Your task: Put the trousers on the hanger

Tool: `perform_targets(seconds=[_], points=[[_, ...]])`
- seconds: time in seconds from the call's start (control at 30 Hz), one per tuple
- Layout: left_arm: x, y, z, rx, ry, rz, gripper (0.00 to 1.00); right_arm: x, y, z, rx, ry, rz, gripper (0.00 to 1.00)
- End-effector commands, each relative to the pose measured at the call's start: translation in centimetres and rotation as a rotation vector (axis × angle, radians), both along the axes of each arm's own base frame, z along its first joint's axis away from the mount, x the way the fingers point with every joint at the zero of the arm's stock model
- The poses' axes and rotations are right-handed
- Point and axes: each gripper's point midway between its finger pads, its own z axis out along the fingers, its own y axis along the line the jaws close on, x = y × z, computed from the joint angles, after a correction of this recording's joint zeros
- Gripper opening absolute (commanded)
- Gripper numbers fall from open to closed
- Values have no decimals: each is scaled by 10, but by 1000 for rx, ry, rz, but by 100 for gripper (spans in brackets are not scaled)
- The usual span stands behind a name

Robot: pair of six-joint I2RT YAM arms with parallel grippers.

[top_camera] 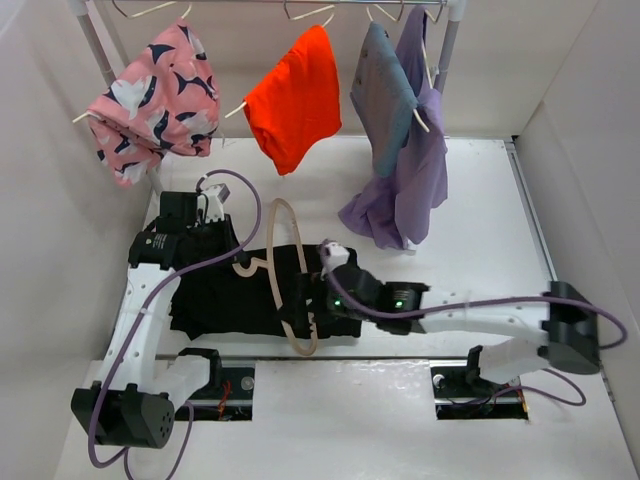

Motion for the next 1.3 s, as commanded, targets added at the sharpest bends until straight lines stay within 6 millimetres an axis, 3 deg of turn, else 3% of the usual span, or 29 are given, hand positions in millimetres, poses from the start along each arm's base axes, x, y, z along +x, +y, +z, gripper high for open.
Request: perform_targets(seconds=[0.0,0.1,0.2,0.37,0.4,0.57,0.6,0.7,0.73,0.8,0.83,0.97,1.03,1.07,1.1,1.17,1.27], points=[[4,3,9,18,-52,-8,0,18,-53,5,-64,74,-219,100],[4,3,9,18,-52,-8,0,41,-96,-32,-178,172,-372,100],[6,-2,17,-2,-69,-36,0,59,-123,-66,-289,225,-438,100],[5,-7,25,-17,-75,-69,0,75,-126,-97,-351,274,-434,100],[6,-7,23,-17,-66,-69,0,77,-131,-113,-382,300,-448,100],[4,-12,31,-35,-74,-108,0,87,-137,-137,-391,331,-469,98],[2,-11,30,-31,-68,-114,0,94,-128,-132,-332,322,-450,95],[2,-13,28,-37,-46,-119,0,99,-121,-130,-272,309,-409,67],[2,-13,28,-37,-46,-119,0,105,-123,-131,-271,304,-418,45],[2,-13,23,-37,-26,-119,0,111,-128,-131,-269,307,-426,21],[1,-13,20,-37,-17,-119,0,119,-135,-132,-269,306,-449,0],[1,-14,18,-44,-6,-124,0,138,-157,-119,-233,281,-531,0],[4,-14,17,-44,-7,-124,0,145,-166,-98,-204,245,-592,0],[5,-15,15,-50,7,-115,0,147,-180,-97,-250,229,-653,0],[7,-15,16,-55,2,-108,0,154,-182,-78,-228,201,-687,0],[7,-18,11,-73,27,-100,0,161,-194,-68,-264,167,-744,0],[5,-23,0,-121,71,-72,0,164,-190,-48,-295,100,-702,0]])
